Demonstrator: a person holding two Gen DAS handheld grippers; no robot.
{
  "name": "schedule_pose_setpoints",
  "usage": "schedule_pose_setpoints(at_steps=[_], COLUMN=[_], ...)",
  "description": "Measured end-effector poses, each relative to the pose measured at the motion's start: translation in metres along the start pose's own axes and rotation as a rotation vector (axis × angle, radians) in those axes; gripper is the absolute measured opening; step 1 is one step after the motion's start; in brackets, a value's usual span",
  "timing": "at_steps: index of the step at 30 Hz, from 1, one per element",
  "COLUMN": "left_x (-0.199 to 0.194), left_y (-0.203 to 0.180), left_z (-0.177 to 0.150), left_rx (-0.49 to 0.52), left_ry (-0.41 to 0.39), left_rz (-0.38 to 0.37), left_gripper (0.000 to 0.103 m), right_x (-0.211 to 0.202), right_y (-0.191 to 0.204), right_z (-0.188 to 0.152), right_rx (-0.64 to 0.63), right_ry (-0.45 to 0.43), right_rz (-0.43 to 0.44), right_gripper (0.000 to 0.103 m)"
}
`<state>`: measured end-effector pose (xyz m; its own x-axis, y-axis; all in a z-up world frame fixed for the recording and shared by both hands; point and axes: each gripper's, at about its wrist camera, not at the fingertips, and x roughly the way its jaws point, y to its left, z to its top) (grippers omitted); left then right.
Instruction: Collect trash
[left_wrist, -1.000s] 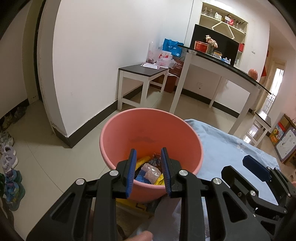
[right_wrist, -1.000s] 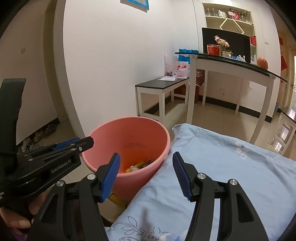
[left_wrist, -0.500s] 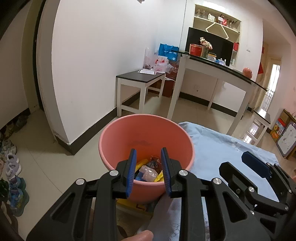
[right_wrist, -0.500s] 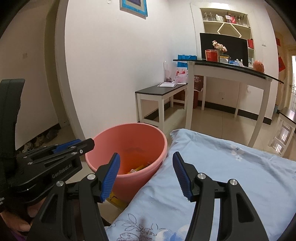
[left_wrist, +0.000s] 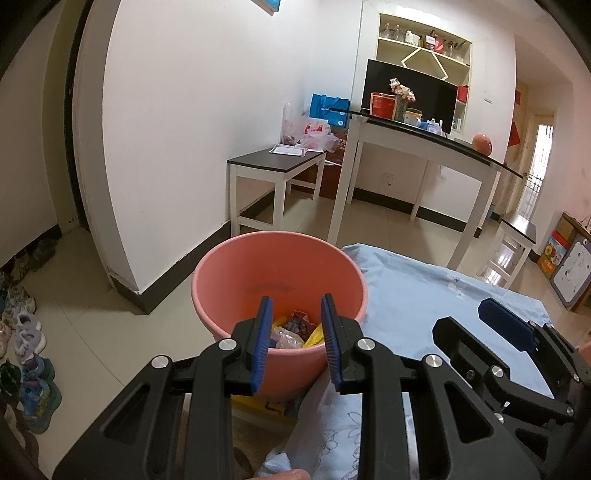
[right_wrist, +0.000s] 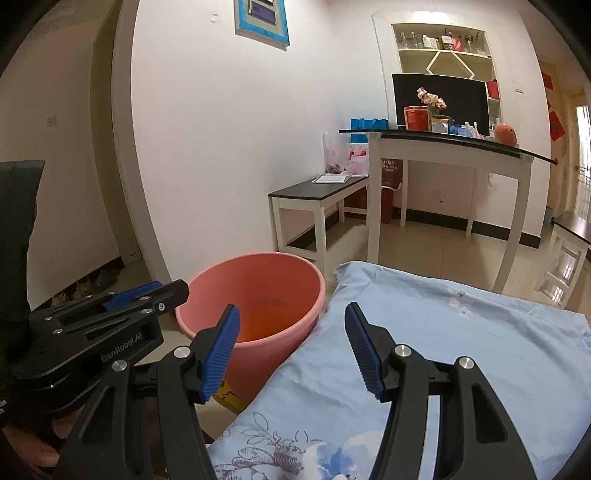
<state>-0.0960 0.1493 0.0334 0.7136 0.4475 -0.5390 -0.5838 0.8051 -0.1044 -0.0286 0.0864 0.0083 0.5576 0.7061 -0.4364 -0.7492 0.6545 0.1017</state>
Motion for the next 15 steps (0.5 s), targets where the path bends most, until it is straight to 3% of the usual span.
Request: schedule_pose_setpoints(at_steps=[15], left_x=[-0.009], left_y=[-0.011], left_z=[-0.005], left_rx=[0.021], left_ry=[-0.003], left_rz=[0.005], left_gripper=[0.027], right_x=[-0.012], right_y=[-0.006], right_z=[-0.004], right_rx=[0.019], right_ry=[-0.009], right_rz=[0.003], right_gripper=[0.059])
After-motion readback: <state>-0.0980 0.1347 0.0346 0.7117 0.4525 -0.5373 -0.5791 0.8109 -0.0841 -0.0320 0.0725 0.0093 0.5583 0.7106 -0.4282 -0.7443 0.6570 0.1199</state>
